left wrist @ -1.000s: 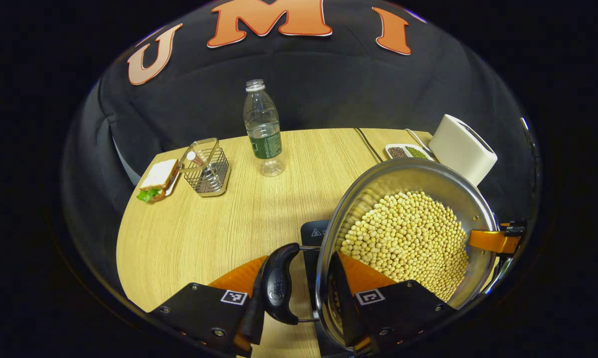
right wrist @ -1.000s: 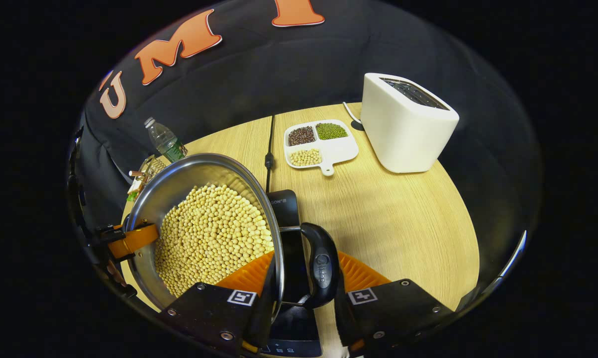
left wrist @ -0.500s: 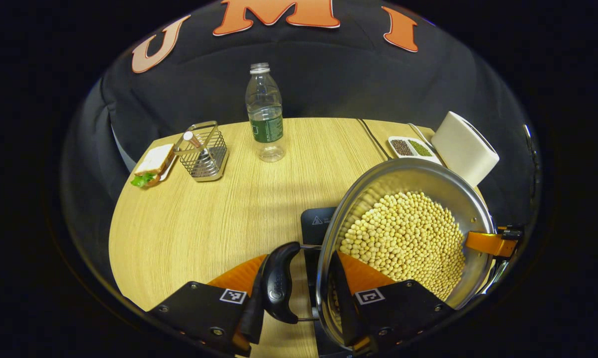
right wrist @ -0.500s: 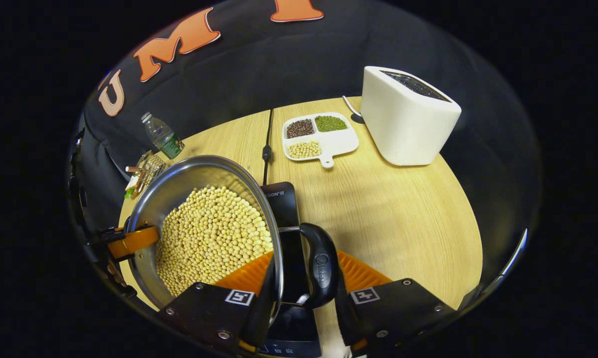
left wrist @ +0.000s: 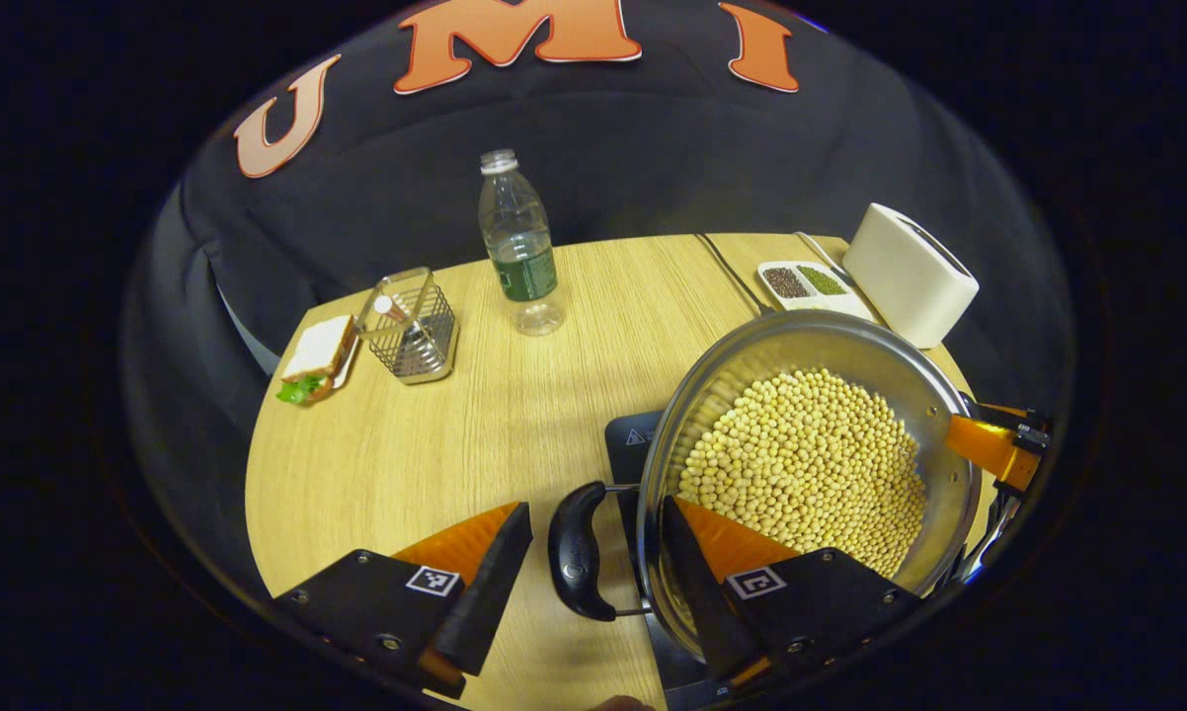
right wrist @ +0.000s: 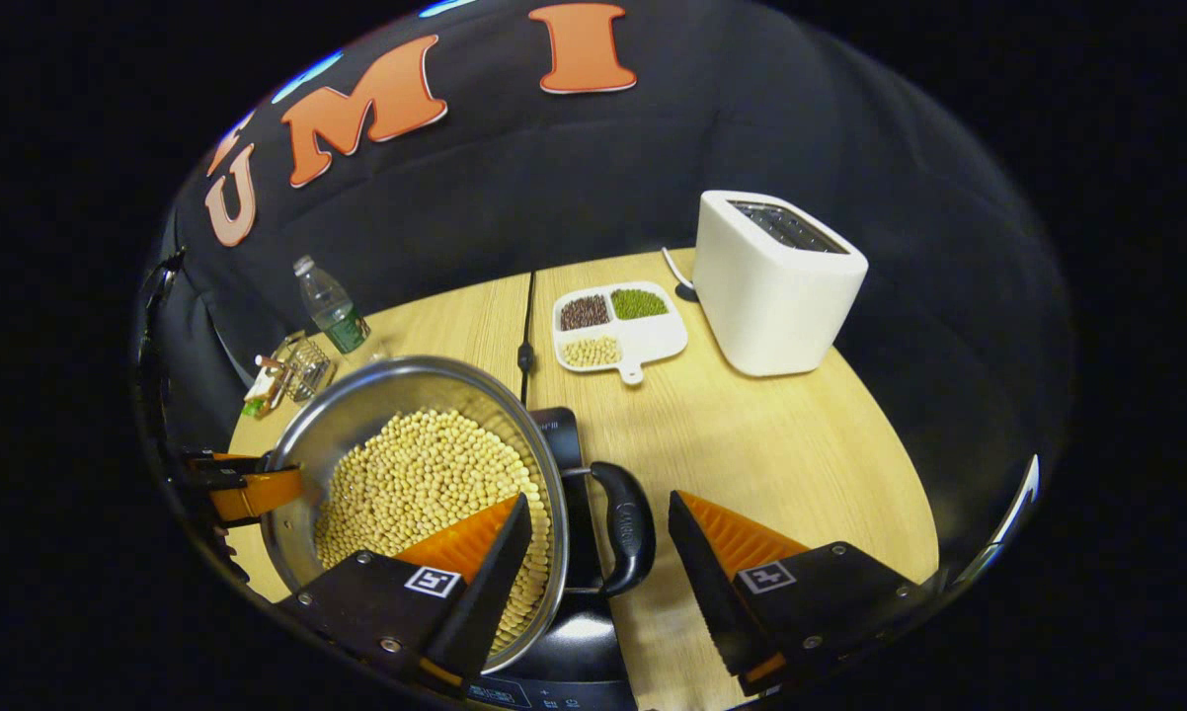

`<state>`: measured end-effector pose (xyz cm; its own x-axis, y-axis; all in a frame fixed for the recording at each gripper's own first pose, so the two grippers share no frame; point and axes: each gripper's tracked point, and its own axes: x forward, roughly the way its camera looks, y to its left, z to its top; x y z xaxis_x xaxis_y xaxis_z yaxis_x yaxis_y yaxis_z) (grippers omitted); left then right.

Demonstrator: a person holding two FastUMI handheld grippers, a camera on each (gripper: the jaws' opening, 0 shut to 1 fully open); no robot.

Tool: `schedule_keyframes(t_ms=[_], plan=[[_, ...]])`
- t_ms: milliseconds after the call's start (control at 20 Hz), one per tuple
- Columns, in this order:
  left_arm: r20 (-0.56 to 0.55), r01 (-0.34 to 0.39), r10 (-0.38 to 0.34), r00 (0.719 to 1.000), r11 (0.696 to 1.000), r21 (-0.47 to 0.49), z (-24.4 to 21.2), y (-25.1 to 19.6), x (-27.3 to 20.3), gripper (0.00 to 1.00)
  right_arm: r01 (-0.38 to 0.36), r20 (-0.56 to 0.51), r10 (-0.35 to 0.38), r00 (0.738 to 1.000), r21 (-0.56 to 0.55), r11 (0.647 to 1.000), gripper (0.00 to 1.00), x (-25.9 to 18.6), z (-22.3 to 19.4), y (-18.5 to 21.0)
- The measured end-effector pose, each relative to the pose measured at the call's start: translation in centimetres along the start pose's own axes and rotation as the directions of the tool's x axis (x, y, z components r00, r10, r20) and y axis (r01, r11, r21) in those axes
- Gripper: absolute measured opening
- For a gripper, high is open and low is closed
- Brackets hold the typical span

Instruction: First push the handle of the pot to place it horizontally, then grasp the pot with both hands and set it on the induction cooktop.

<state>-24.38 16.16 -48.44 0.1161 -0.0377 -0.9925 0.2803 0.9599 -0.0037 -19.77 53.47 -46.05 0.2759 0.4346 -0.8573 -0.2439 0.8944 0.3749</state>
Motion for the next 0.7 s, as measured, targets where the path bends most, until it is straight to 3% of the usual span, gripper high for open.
schedule_keyframes(t_ms=[200, 350, 450, 700], plan=[[0.176, -0.052, 0.042, 0.984, 0.997, 0.051, 4.1, 1.5, -4.5, 0.82, 0.033, 0.184, -0.027, 0.983, -0.029, 0.999, 0.93, -4.6, 6.2, -1.4], [0.333, -0.083, 0.068, 0.941, 0.996, 0.031, 8.2, 2.9, -9.1, 0.82, 0.022, 0.357, -0.001, 0.934, -0.054, 0.998, 0.94, -9.6, 12.3, -0.5], [0.431, -0.084, 0.091, 0.898, 0.996, -0.035, 11.7, 4.3, -13.1, 0.82, 0.008, 0.462, 0.031, 0.887, -0.083, 0.997, 0.93, -13.0, 15.4, 1.3], [0.623, -0.141, 0.207, 0.754, 0.978, -0.154, 18.4, 9.3, -24.9, 0.82, 0.027, 0.646, 0.119, 0.754, -0.211, 0.977, 0.93, -21.7, 22.6, 5.1]])
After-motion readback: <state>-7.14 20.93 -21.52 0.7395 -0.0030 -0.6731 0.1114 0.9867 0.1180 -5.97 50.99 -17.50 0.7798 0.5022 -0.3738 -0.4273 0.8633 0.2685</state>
